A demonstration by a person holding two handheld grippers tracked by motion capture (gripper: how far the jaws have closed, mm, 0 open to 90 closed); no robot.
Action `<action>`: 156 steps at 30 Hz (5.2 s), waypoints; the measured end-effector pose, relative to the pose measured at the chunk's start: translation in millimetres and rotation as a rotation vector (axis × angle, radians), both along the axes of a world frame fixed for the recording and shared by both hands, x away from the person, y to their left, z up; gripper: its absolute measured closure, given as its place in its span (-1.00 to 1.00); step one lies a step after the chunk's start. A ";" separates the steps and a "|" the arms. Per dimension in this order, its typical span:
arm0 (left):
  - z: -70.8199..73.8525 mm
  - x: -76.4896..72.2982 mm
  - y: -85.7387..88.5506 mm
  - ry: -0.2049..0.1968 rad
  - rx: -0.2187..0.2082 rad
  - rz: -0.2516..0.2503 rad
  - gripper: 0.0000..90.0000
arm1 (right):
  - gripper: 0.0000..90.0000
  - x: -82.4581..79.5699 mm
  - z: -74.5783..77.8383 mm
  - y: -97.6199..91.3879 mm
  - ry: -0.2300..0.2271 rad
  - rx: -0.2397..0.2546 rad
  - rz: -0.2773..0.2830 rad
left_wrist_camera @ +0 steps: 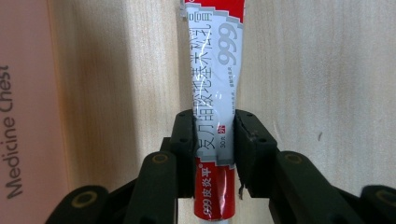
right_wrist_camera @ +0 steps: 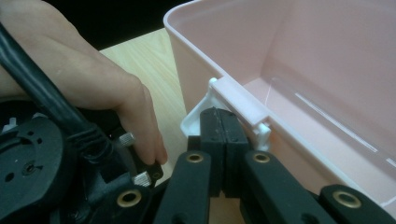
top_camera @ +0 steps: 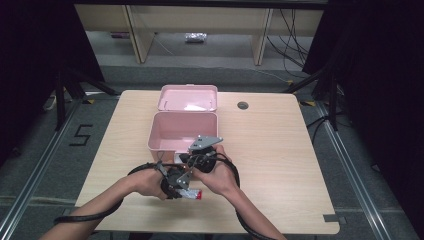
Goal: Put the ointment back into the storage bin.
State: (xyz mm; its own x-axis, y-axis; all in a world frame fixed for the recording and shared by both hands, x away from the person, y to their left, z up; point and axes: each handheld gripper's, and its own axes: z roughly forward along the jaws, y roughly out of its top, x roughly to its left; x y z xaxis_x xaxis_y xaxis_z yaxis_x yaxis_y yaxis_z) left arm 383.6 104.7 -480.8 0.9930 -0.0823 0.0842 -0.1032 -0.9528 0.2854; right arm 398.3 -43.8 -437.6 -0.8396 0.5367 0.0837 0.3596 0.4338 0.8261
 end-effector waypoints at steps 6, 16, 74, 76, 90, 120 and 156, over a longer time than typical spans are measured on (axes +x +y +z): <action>-0.8 -1.9 0.2 0.027 -0.019 0.017 0.58 | 1.00 1.0 -0.3 -0.1 -0.009 0.001 0.010; 0.4 -0.6 2.5 0.012 -0.005 -0.029 0.58 | 1.00 1.0 0.1 -0.6 -0.004 0.003 0.006; 44.6 -16.4 54.6 -0.077 -0.127 0.100 0.58 | 1.00 0.8 -0.5 -1.0 -0.006 0.005 0.006; 46.5 -17.1 56.8 -0.084 -0.140 0.102 0.59 | 1.00 0.8 -0.4 -1.0 -0.006 0.006 0.005; 62.7 -21.1 68.5 -0.106 -0.175 0.127 0.59 | 1.00 0.7 -0.4 -1.0 -0.007 0.005 0.005; 79.5 -19.3 86.1 -0.123 -0.183 0.144 0.58 | 1.00 2.1 -2.8 -0.4 -0.024 0.025 0.020; 110.3 -10.1 97.0 -0.160 -0.178 0.147 0.58 | 1.00 1.5 -1.8 -1.7 -0.034 0.007 0.010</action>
